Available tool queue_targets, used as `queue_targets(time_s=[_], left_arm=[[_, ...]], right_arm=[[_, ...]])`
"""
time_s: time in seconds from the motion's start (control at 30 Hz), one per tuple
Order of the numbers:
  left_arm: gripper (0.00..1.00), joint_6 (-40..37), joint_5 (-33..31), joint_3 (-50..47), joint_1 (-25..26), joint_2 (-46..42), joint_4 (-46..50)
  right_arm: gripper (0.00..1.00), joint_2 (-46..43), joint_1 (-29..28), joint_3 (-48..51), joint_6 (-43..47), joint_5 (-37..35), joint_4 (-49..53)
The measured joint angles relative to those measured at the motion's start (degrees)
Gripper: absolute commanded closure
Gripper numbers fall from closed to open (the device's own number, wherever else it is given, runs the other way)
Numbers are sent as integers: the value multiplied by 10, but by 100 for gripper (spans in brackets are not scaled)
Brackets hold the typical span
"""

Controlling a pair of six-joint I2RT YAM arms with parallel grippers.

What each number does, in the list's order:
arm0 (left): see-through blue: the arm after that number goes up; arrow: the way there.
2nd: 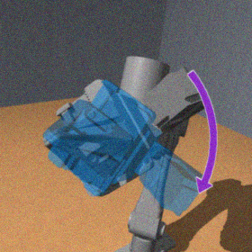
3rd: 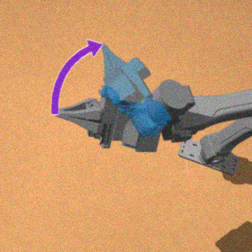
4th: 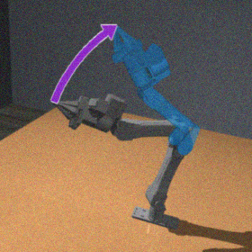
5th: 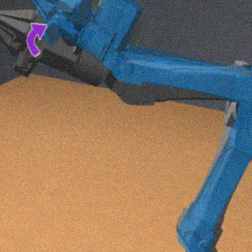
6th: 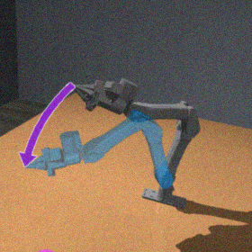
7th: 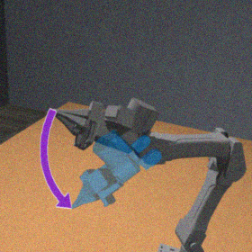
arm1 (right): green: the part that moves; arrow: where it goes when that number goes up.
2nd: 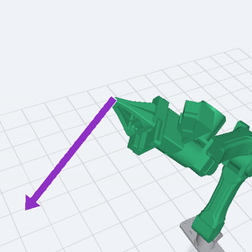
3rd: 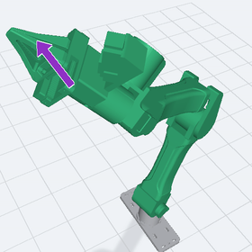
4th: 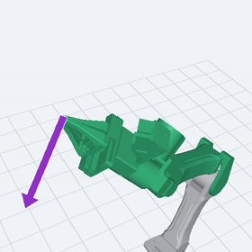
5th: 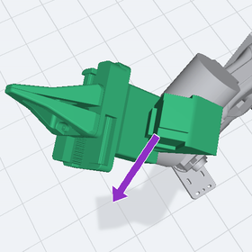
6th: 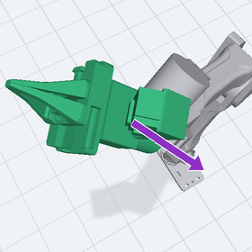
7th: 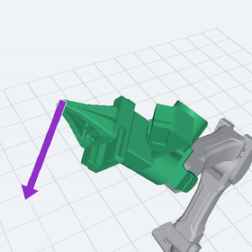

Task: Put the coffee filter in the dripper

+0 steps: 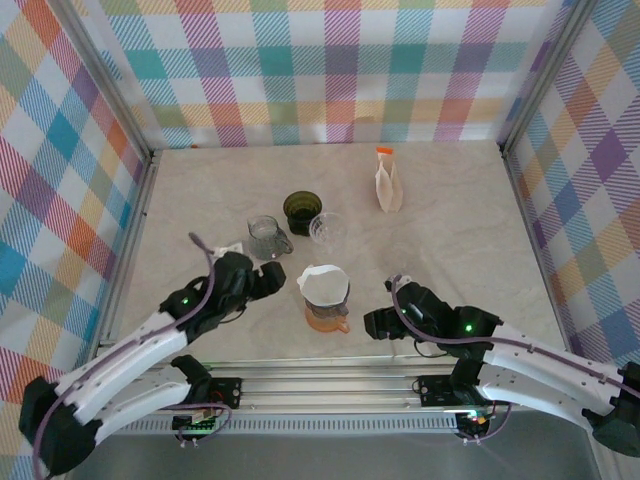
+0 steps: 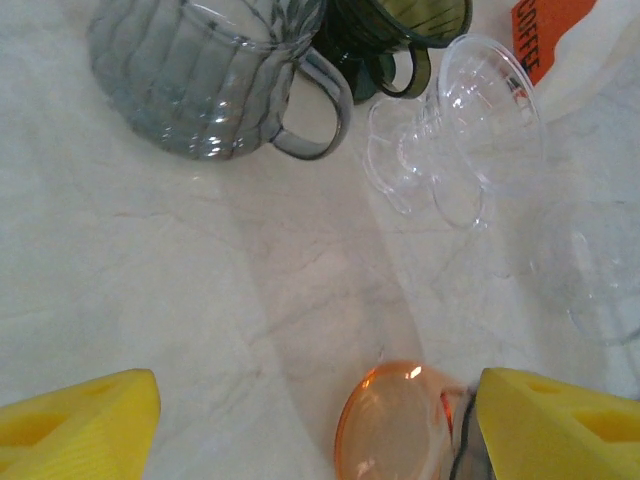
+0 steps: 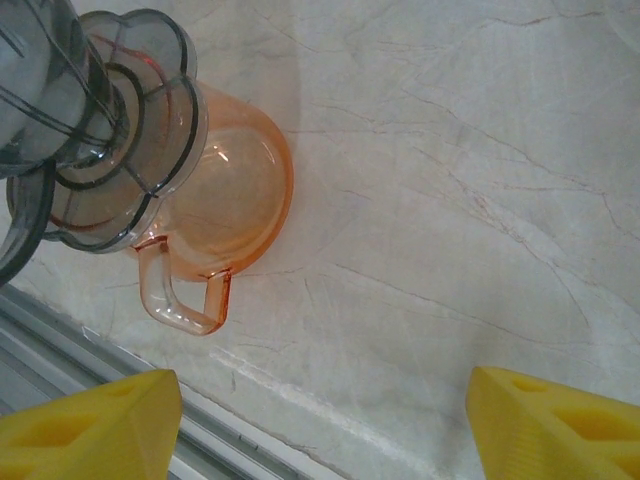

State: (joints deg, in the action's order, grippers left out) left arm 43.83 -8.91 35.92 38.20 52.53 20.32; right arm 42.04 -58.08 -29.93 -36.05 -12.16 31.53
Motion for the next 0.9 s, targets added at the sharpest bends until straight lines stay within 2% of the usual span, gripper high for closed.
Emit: queue_targets(time_s=[0.1, 0.2, 0.3, 0.4, 0.63, 0.9], left_arm=[[18, 0, 16, 25, -20, 85, -47], [23, 5, 17, 51, -27, 150, -81], [29, 18, 7, 74, -29, 198, -103], [30, 33, -10, 99, -34, 244, -111], [25, 53, -54, 160, -35, 334, -114], [35, 75, -89, 199, -36, 409, -109]], right_arm=[[25, -7, 0, 6, -7, 3, 0], [25, -14, 0, 7, -11, 5, 0], [25, -21, 0, 7, -12, 5, 0], [25, -31, 0, 7, -12, 5, 0], [25, -53, 0, 7, -12, 5, 3], [25, -66, 0, 7, -10, 5, 7]])
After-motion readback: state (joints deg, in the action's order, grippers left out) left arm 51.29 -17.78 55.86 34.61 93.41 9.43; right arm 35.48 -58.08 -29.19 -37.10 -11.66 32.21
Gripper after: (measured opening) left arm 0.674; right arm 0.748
